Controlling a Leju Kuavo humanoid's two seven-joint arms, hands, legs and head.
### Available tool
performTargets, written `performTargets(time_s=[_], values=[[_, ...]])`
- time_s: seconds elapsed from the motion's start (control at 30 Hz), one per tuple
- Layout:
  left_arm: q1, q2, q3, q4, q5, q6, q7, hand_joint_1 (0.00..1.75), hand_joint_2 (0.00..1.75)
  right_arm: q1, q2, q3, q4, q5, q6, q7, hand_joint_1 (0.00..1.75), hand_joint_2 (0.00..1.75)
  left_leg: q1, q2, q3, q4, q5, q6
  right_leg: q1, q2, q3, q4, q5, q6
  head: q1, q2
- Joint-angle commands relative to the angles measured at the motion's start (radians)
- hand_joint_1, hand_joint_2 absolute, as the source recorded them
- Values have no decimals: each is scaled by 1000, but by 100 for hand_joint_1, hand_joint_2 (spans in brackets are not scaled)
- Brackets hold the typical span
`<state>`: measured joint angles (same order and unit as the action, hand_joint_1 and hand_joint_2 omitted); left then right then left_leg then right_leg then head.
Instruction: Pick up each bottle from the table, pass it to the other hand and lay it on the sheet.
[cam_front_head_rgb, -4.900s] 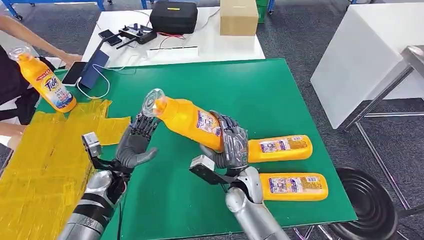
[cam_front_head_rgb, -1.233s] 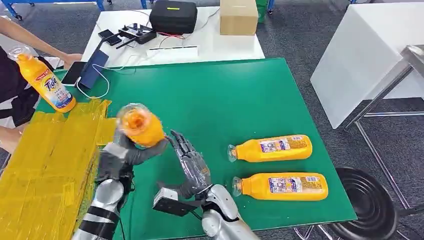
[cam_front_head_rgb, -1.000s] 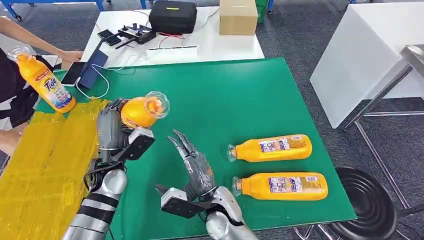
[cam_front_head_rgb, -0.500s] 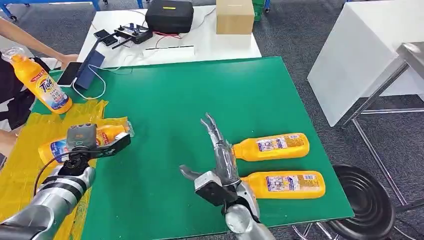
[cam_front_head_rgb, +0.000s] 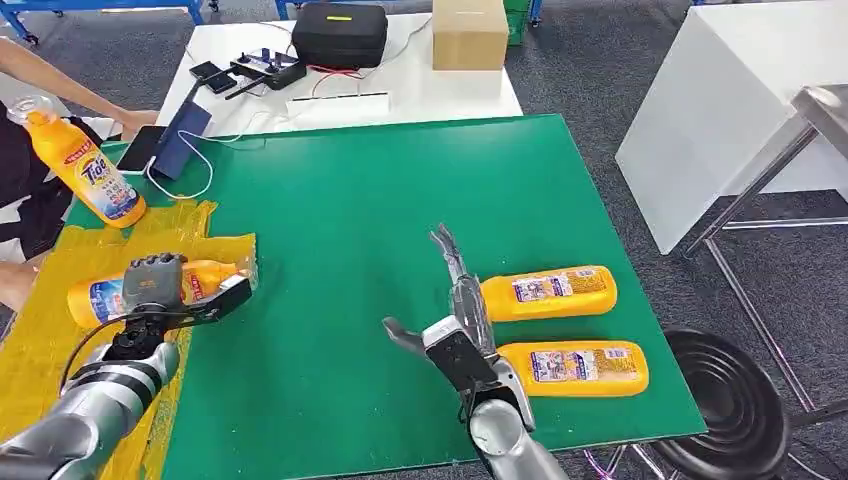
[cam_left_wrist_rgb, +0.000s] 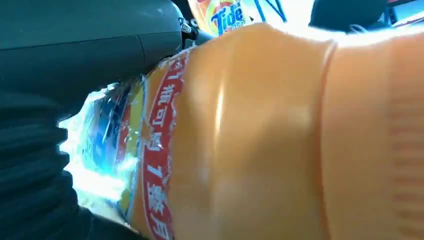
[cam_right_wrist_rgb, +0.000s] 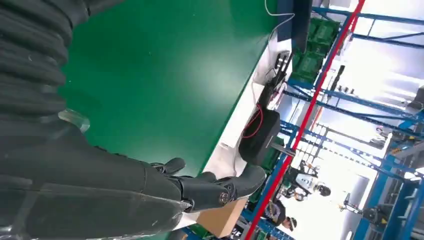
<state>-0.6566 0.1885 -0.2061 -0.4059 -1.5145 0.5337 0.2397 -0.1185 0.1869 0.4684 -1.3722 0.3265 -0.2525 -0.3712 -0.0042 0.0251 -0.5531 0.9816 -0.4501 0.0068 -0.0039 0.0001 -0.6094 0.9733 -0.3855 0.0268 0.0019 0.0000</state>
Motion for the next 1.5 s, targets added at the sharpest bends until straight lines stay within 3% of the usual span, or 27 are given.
performTargets(time_s=[0.03,0.2,0.33,0.5,0.73,0.8,0.9,0.93,1.03,1.13,1.23,1.4,1.5], values=[[2,-58,104,60,15,-5,-36,0,175,-43,-26,-13,33,-5,6,6,0,175,0,-4,3,-1,0,0,0,-2,4,-1,-1,1,0,0],[12,-66,137,43,38,36,-64,0,175,-43,-25,-13,35,6,-5,10,0,175,1,-4,3,-1,0,0,0,-2,5,-1,-1,0,0,0],[27,-101,236,8,120,95,-204,0,175,-41,-25,-15,35,23,-20,12,0,175,1,-5,4,0,-1,0,1,-3,6,-1,-1,0,0,0],[45,-125,267,-41,169,133,-277,0,175,-40,-24,-15,36,36,-30,13,0,175,1,-6,3,0,-1,0,1,-5,6,-1,-2,0,0,0],[143,-193,286,-267,287,164,-434,0,175,-22,-33,-18,13,90,-66,16,0,175,1,-7,2,0,0,0,0,-6,4,-1,-2,1,0,0],[179,-217,278,-342,412,159,-544,0,175,-17,-47,-11,-3,132,-81,22,0,175,0,-5,1,0,0,0,0,-5,3,-1,-1,1,0,0],[307,-261,207,-633,668,32,-684,0,175,-27,-137,-2,-41,387,-121,129,0,175,0,-5,1,0,0,0,0,-4,3,-1,-1,1,0,0],[335,-260,187,-690,672,20,-665,0,175,-22,-151,-21,-57,386,-110,128,0,175,0,-6,1,0,-1,1,0,-6,4,-1,-2,1,0,0],[356,-261,172,-740,712,-9,-666,0,175,-25,-182,-32,-59,441,-89,148,0,175,1,-7,2,1,-2,0,1,-6,5,-1,-3,1,0,0],[397,-267,146,-825,775,-58,-694,0,175,-35,-297,-69,-57,595,-35,263,0,175,0,-6,0,1,-1,1,0,-6,3,-1,-2,1,0,0],[421,-278,118,-874,783,-77,-692,0,175,-52,-391,-112,-23,660,33,286,0,175,0,-7,0,1,-1,1,0,-7,4,-2,-1,1,0,0],[418,-274,108,-872,787,-84,-688,0,175,-54,-383,-131,-15,666,41,272,0,175,-1,-9,-1,1,-1,1,-2,-6,2,-1,-1,1,0,0],[419,-278,102,-880,789,-90,-688,0,175,-75,-419,-112,9,739,73,332,0,175,-1,-7,0,1,-1,1,-2,-5,2,-1,-1,0,0,0]])
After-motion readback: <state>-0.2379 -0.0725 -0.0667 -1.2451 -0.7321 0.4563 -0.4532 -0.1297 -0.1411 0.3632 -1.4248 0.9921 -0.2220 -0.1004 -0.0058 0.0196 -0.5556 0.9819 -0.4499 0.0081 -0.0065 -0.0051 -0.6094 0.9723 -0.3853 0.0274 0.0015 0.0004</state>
